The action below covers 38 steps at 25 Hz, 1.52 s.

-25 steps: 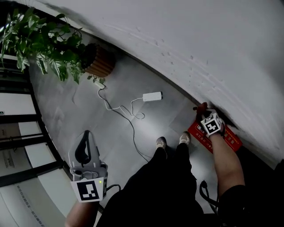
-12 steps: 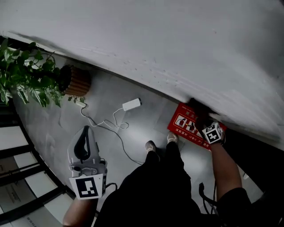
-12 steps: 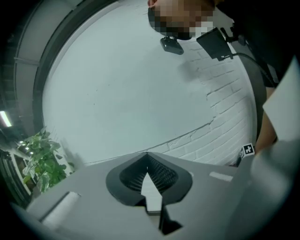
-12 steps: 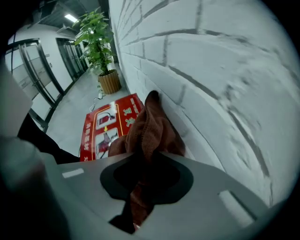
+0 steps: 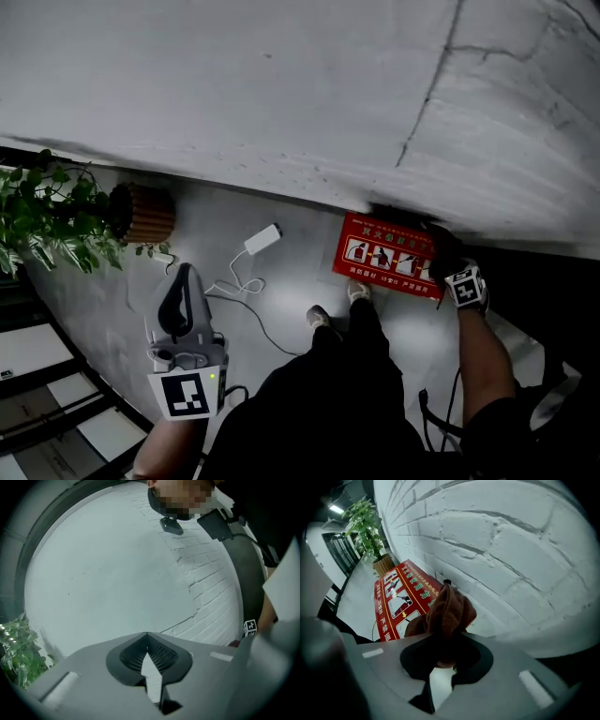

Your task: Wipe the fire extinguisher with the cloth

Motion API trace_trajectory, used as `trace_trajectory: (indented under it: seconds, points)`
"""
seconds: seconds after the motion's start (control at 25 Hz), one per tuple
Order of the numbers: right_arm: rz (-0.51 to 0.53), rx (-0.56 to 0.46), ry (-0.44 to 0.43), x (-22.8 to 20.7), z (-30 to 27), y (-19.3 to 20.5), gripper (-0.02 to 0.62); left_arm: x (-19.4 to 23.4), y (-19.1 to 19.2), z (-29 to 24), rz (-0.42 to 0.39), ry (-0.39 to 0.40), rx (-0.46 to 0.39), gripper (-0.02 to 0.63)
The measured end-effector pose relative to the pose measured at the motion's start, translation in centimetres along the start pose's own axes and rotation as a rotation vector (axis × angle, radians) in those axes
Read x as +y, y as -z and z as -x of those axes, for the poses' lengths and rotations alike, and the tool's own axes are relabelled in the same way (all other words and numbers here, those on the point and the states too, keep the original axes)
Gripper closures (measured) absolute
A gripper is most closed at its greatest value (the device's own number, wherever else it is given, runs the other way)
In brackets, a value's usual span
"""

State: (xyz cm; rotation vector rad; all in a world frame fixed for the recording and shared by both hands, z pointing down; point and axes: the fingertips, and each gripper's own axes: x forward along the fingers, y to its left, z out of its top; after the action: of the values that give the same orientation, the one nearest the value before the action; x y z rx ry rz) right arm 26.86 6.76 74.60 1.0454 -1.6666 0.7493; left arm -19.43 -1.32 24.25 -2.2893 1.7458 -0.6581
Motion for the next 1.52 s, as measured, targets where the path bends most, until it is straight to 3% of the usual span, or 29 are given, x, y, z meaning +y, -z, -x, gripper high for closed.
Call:
trace_trajectory:
  seconds: [0.2,0.4,0.48,0.68,0.8,1.0,1.12,1.24,1.36,1.44,1.52]
  points:
    - [-0.062,0.058,0.004,0.8,0.8,2.8,0.541,0.2,-0.1,0.8,0.013,-0.011,-0.015,0.606]
    - [0.188,-0.121,-0.11,9.5,3.2,-3.0,0.541,0.0,0.2,1.6,0.041,-0.027,-0.02,0.606]
    - [0.228,-0.167,-0.146,12.4,3.8,-5.2,0.541,0.0,-0.2,1.9,0.049,-0.037,-0.028,0.606]
    - [0.18,-0.167,-0.144,13.6,1.8,-7.9,0.536,0.2,-1.1,2.6,0.044,-0.054,-0.05,0.606]
    - [0.132,-0.159,-0.132,13.0,1.3,-8.8,0.472,0.1,-0.4,2.8,0.057,-0.04,-0.054,0.606]
    - [0.028,-0.333,-0.061,13.9,7.7,-10.8,0.428,-2.1,1.7,3.0,0.125,0.086,-0.058,0.606]
    - [-0.111,-0.601,0.013,13.4,15.9,-12.9,0.434,-5.6,2.0,2.3,0.158,0.229,-0.095,0.606]
    - [-0.225,-0.814,0.174,10.8,24.8,-12.8,0.486,-9.1,0.4,0.5,0.2,0.368,-0.178,0.606]
    - [-0.366,-0.849,0.321,7.3,28.9,-11.0,0.572,-11.0,-1.4,-2.3,0.238,0.448,-0.27,0.606]
    - [-0.429,-0.841,0.342,6.8,29.6,-10.3,0.592,-11.4,-1.9,-2.7,0.225,0.456,-0.309,0.606]
    - [-0.417,-0.834,0.364,7.1,30.6,-9.9,0.594,-12.0,-1.7,-3.1,0.215,0.455,-0.321,0.606]
